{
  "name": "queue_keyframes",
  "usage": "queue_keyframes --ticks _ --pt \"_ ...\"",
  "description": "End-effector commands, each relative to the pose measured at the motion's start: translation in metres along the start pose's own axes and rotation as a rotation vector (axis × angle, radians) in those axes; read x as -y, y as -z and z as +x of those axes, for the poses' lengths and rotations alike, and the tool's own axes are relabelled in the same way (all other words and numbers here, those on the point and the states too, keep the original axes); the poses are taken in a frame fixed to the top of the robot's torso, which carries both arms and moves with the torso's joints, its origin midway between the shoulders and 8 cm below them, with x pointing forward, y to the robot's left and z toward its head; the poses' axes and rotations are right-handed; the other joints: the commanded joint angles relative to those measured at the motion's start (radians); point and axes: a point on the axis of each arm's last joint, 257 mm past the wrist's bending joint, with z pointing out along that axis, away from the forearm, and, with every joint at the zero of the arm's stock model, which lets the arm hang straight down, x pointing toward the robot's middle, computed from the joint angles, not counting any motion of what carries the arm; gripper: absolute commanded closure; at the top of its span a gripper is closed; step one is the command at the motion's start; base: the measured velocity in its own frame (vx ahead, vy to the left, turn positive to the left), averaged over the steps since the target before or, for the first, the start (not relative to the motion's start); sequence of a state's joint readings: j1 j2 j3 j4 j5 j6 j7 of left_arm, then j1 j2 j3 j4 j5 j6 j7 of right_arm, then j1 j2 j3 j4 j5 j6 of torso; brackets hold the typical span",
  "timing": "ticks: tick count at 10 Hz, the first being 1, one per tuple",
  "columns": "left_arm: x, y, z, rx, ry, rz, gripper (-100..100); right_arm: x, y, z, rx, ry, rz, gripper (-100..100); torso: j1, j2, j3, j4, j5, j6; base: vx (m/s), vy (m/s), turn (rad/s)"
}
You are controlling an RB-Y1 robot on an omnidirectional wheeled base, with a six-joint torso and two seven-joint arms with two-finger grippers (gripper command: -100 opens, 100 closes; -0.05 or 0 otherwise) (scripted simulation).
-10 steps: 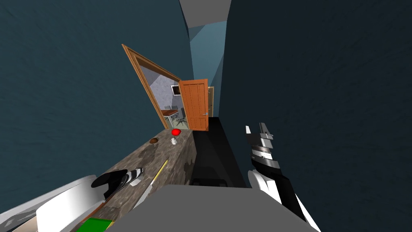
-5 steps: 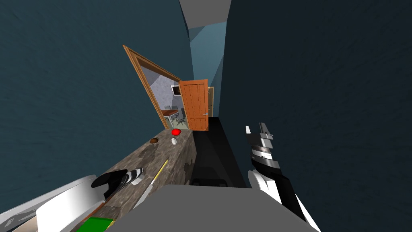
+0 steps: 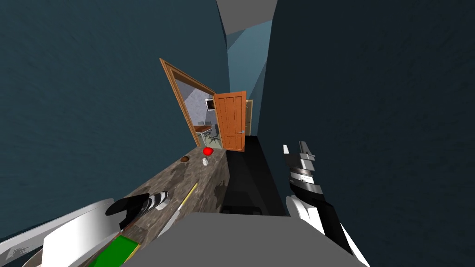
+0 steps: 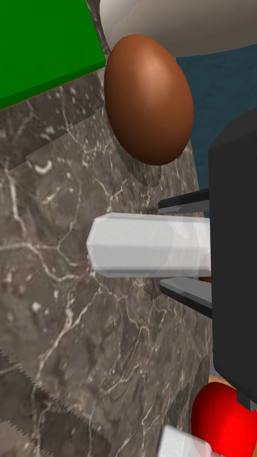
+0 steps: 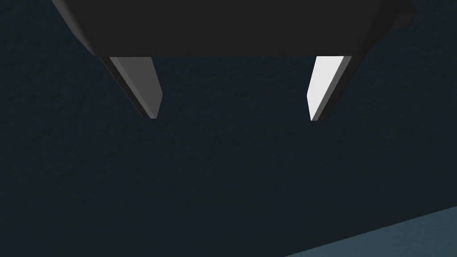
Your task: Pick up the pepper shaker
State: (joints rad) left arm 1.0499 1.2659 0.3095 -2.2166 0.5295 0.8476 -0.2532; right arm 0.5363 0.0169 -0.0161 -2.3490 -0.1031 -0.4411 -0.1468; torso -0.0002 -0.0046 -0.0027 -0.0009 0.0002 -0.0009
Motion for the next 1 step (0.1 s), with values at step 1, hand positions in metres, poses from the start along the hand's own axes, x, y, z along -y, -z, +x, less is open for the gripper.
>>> queue_keyframes --ticks 1 --pt "0.0000 0.0000 0.0000 0.000 0.000 0.000 0 0.0000 0.0000 0.0000 0.000 0.000 0.000 0 0.000 0.000 0.000 0.000 0.000 0.000 0.006 -0.001 -0.008"
